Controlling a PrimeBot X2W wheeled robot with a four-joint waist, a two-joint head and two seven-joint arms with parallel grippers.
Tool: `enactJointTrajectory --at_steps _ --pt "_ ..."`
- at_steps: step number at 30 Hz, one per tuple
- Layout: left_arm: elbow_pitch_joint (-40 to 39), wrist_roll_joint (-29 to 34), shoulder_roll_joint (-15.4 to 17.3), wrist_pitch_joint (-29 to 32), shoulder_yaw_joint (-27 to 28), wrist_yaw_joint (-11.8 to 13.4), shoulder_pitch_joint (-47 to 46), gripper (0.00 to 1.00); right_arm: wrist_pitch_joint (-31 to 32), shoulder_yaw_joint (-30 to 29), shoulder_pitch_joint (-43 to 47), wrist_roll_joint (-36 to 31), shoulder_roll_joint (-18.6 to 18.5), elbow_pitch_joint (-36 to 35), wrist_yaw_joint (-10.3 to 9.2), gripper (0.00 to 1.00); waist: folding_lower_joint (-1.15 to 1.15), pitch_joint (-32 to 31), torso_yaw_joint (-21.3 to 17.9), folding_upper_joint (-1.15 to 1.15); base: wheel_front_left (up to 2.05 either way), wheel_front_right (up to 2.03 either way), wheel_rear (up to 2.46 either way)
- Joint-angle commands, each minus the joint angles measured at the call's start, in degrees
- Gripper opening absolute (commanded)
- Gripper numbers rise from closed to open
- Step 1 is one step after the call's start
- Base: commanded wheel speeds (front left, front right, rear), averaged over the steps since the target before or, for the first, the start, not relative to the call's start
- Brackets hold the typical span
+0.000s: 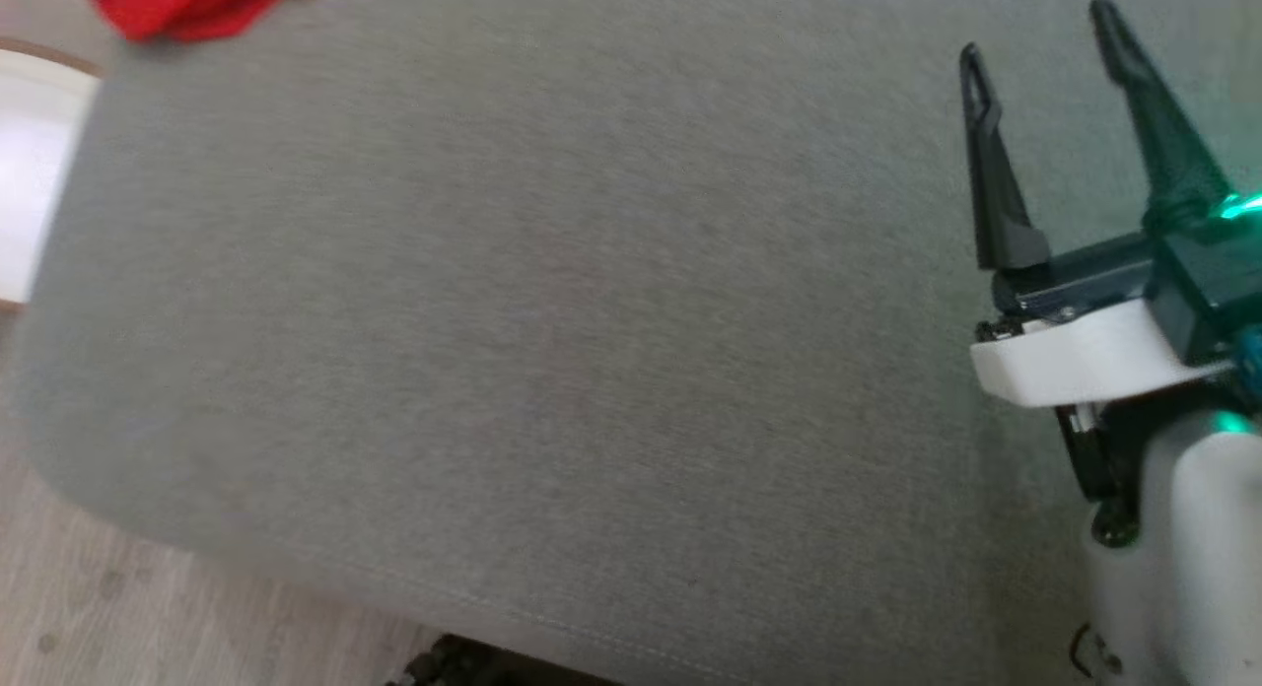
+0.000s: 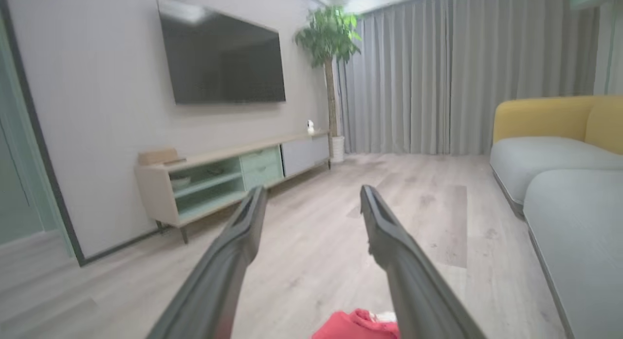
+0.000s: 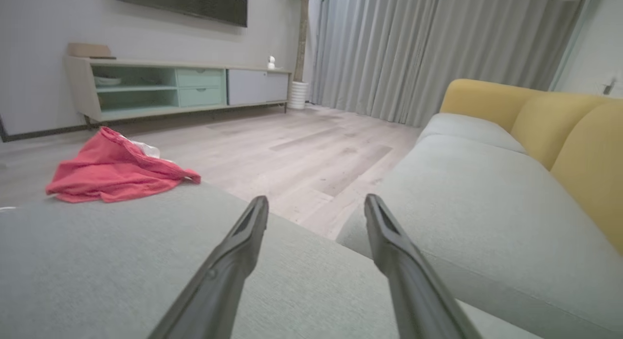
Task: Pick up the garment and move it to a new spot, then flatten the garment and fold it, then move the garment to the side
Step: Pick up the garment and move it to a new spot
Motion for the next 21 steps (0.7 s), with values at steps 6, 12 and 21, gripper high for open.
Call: enactJointTrajectory --at_steps 6,12,21 --pt "14.57 -1.28 2.00 8.78 -2.91 -3.35 -10.45 1.00 3.69 0.52 -0.15 -2.63 -0.37 -8.86 -0.04 1.00 -0.02 13.13 -8.56 0.00 0.00 0.00 0.00" --pt "23.74 -1.83 -0.62 11.71 -5.70 -5.54 -14.10 1.00 4.68 0.05 0.27 -3.55 -0.56 -12.59 -0.04 1.00 -0.02 17.82 -9.37 0.00 0.00 0.00 0.00" --pt "33.38 -1.25 -1.26 11.54 -7.46 -7.05 -18.08 1.00 4.55 -0.40 0.19 -3.82 -0.69 -14.27 -0.04 1.00 -0.02 20.44 -10.17 0.00 0.00 0.00 0.00"
